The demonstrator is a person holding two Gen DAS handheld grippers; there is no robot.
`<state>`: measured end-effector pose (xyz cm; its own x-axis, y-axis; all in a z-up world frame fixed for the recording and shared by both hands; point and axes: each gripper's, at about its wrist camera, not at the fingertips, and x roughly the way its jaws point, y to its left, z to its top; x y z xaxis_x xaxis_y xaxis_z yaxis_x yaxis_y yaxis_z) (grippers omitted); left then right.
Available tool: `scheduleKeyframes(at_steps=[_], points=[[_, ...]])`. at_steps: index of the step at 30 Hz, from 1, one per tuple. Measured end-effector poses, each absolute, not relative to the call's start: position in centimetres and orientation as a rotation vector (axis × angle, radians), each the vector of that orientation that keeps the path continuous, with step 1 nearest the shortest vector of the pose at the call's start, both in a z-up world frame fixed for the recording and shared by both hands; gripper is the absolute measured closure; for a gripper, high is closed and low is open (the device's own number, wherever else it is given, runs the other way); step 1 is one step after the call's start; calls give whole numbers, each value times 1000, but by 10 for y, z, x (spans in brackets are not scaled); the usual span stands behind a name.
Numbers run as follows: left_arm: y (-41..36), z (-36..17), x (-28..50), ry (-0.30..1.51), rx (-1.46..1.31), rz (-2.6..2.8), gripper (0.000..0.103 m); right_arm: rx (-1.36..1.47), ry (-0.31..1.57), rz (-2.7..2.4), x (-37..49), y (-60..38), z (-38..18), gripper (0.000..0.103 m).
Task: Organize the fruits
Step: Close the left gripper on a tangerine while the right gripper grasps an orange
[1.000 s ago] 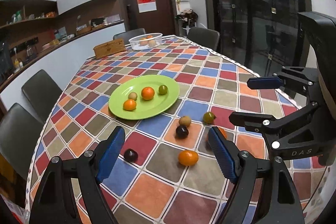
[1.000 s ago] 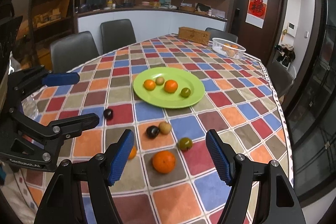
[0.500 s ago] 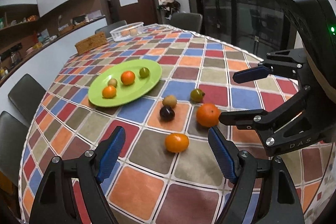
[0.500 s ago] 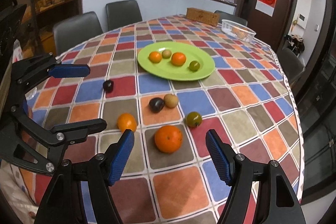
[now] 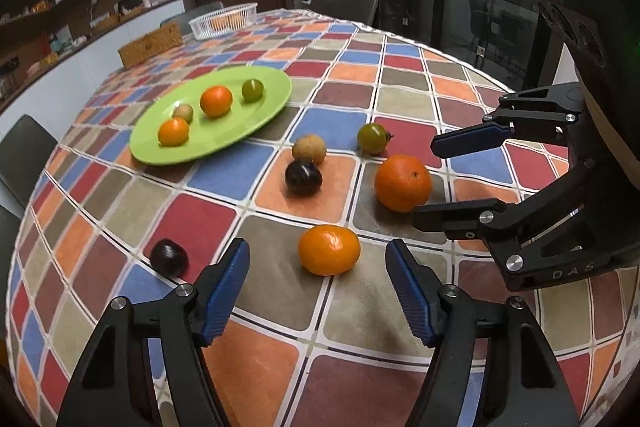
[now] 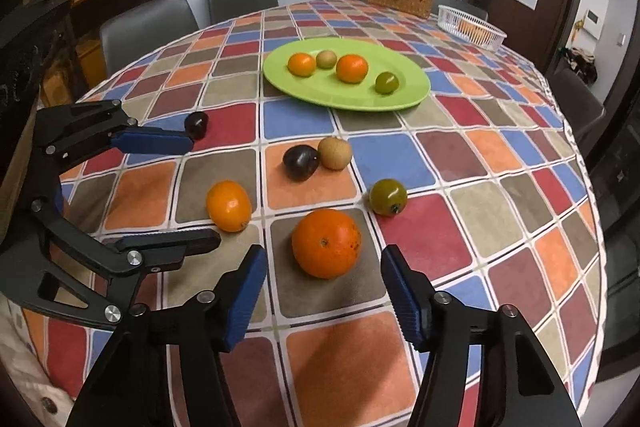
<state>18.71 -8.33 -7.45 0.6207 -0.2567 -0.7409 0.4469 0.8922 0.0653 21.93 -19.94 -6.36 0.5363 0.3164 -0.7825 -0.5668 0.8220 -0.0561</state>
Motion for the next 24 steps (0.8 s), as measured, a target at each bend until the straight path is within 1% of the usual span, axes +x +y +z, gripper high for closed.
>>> scheduleKeyframes(at_steps=[4, 6, 10, 14, 16, 18, 21, 24], points=[[-83, -80, 194, 832, 218, -414, 38, -303, 871, 539, 225, -200, -69, 45], [-83, -81, 197, 845, 202, -417, 44, -290, 882, 542, 228, -200, -71, 48], [-84, -85, 202, 868, 179, -429, 48, -276, 890, 546, 233, -200, -74, 49], [-83, -87, 203, 886, 162, -441, 56, -274, 893, 548, 236, -198, -76, 49], [-84, -87, 205, 892, 150, -445, 61, -268, 897, 551, 238, -197, -77, 53], [-84, -88, 206, 899, 141, -448, 66, -257, 903, 554, 240, -196, -78, 54], [-83, -88, 207, 904, 134, -449, 67, -243, 908, 554, 241, -196, -79, 54], [-83, -88, 208, 908, 130, -450, 67, -240, 909, 554, 242, -196, -79, 57]])
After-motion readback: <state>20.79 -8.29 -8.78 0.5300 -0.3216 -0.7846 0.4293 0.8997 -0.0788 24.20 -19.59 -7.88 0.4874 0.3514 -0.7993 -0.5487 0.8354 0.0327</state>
